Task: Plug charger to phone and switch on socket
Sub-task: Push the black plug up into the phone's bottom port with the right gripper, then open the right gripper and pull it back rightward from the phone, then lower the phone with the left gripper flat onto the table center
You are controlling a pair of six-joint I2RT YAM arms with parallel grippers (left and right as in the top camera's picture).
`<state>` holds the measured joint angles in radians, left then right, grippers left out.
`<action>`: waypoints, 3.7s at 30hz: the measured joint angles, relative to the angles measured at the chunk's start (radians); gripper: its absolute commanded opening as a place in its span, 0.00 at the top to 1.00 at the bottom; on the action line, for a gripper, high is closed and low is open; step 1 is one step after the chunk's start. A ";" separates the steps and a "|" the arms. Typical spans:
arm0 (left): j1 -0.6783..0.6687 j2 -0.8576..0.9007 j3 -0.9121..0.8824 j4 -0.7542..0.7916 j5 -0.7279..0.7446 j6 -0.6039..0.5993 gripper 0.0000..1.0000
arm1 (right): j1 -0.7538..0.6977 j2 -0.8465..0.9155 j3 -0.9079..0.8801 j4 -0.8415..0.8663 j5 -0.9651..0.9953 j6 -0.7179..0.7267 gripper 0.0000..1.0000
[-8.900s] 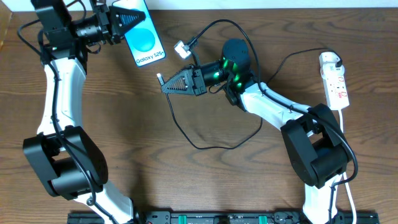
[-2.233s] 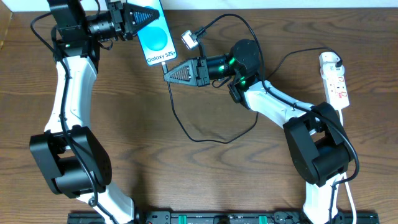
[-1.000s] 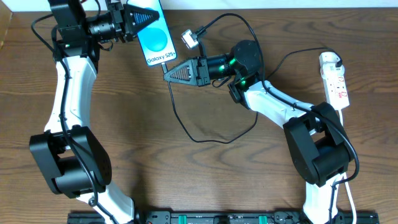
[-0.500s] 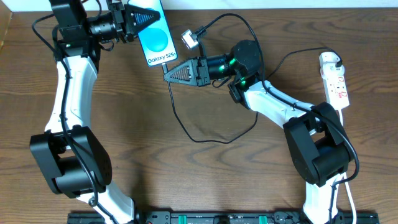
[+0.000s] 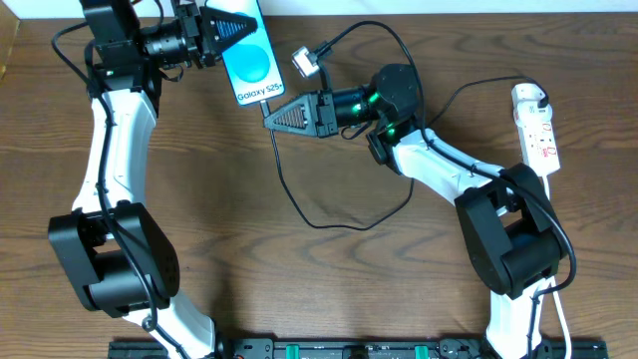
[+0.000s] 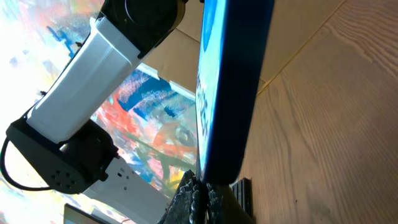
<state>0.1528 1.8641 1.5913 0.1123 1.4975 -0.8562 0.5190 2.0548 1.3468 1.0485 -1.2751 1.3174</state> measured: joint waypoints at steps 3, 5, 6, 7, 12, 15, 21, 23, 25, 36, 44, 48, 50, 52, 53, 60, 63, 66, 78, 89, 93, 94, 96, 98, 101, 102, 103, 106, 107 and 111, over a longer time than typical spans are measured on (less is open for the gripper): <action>-0.001 0.000 0.000 0.000 -0.004 0.000 0.93 | -0.002 0.000 0.000 0.000 0.000 0.000 0.99; -0.002 0.000 0.000 0.000 -0.005 0.000 0.93 | -0.003 0.000 0.000 0.000 0.000 0.000 0.99; -0.002 0.000 0.000 0.000 -0.006 0.000 0.92 | -0.003 0.000 0.000 0.000 0.000 0.000 0.99; -0.002 0.000 0.000 0.000 -0.007 0.000 0.92 | -0.003 0.000 0.000 0.000 0.000 0.000 0.99; -0.002 0.000 0.000 0.000 -0.008 0.000 0.92 | -0.004 0.000 0.000 0.000 0.001 0.000 0.99; -0.002 0.000 0.000 0.000 -0.009 0.000 0.93 | -0.004 0.000 0.000 0.000 0.003 0.000 0.99; -0.002 0.000 0.000 0.000 -0.011 0.000 0.93 | -0.004 0.000 0.000 -0.001 0.006 0.004 0.85; -0.004 0.000 0.000 -0.003 0.001 0.000 0.93 | -0.005 0.000 0.000 -0.002 0.042 0.011 0.65; -0.010 0.000 0.000 -0.005 0.016 0.000 0.93 | -0.010 0.000 0.000 -0.002 0.071 0.011 0.49; 0.032 0.000 0.000 -0.005 0.027 0.000 0.93 | -0.021 0.000 0.000 0.008 0.088 0.011 0.01; 0.090 0.000 0.000 -0.005 0.035 -0.008 0.93 | -0.027 0.000 0.001 -0.169 0.082 -0.025 0.01; 0.092 0.000 0.000 -0.006 0.043 -0.009 0.93 | -0.042 0.000 0.000 -0.428 0.095 -0.112 0.01; 0.092 0.000 0.000 -0.006 0.043 -0.009 0.93 | -0.053 0.000 0.000 -0.555 0.106 -0.176 0.01; 0.092 0.000 0.000 -0.007 0.043 -0.009 0.93 | -0.061 0.000 0.000 -0.660 0.122 -0.238 0.01; 0.092 0.000 0.000 -0.007 0.044 -0.009 0.93 | -0.067 0.000 0.000 -0.702 0.133 -0.267 0.01; 0.092 0.000 0.000 -0.007 0.046 -0.008 0.93 | -0.098 0.000 0.000 -0.917 0.198 -0.433 0.01; 0.087 0.000 0.000 -0.007 0.046 -0.008 0.93 | -0.117 -0.001 0.000 -1.039 0.253 -0.503 0.01; 0.075 0.000 0.000 -0.007 0.046 0.002 0.93 | -0.127 -0.013 0.000 -1.201 0.354 -0.586 0.01; -0.027 0.000 -0.087 -0.007 0.045 0.108 0.93 | -0.140 -0.373 0.000 -1.694 0.949 -0.763 0.01; -0.149 0.032 -0.180 -0.005 -0.031 0.218 0.93 | -0.145 -0.636 0.000 -1.886 1.250 -0.763 0.01; -0.192 0.098 -0.180 -0.004 -0.062 0.238 0.93 | -0.145 -0.696 0.000 -1.916 1.271 -0.763 0.01; -0.204 0.117 -0.180 -0.004 -0.068 0.241 0.93 | -0.145 -0.706 0.000 -1.924 1.273 -0.763 0.01; -0.228 0.158 -0.180 -0.004 -0.084 0.248 0.93 | -0.145 -0.717 0.000 -1.935 1.276 -0.763 0.01; -0.254 0.200 -0.180 -0.005 -0.105 0.253 0.93 | -0.145 -0.721 0.000 -1.946 1.277 -0.763 0.01; -0.289 0.245 -0.181 -0.006 -0.140 0.256 0.93 | -0.145 -0.721 0.000 -1.966 1.280 -0.763 0.01; -0.298 0.257 -0.181 -0.005 -0.148 0.256 0.92 | -0.145 -0.721 0.000 -1.972 1.281 -0.763 0.01; -0.307 0.269 -0.181 -0.006 -0.156 0.256 0.93 | -0.145 -0.721 0.000 -1.976 1.281 -0.763 0.01; -0.336 0.305 -0.181 -0.006 -0.185 0.259 0.93 | -0.145 -0.721 0.000 -1.984 1.284 -0.763 0.01; -0.344 0.315 -0.181 -0.006 -0.196 0.259 0.93 | -0.145 -0.721 0.000 -1.985 1.284 -0.763 0.01; -0.383 0.351 -0.181 -0.009 -0.251 0.259 0.93 | -0.145 -0.721 0.000 -1.991 1.284 -0.763 0.01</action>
<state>-0.2302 2.2150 1.4105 0.1036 1.2465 -0.5972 0.3740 1.3342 1.3464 -0.9424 0.0090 0.5541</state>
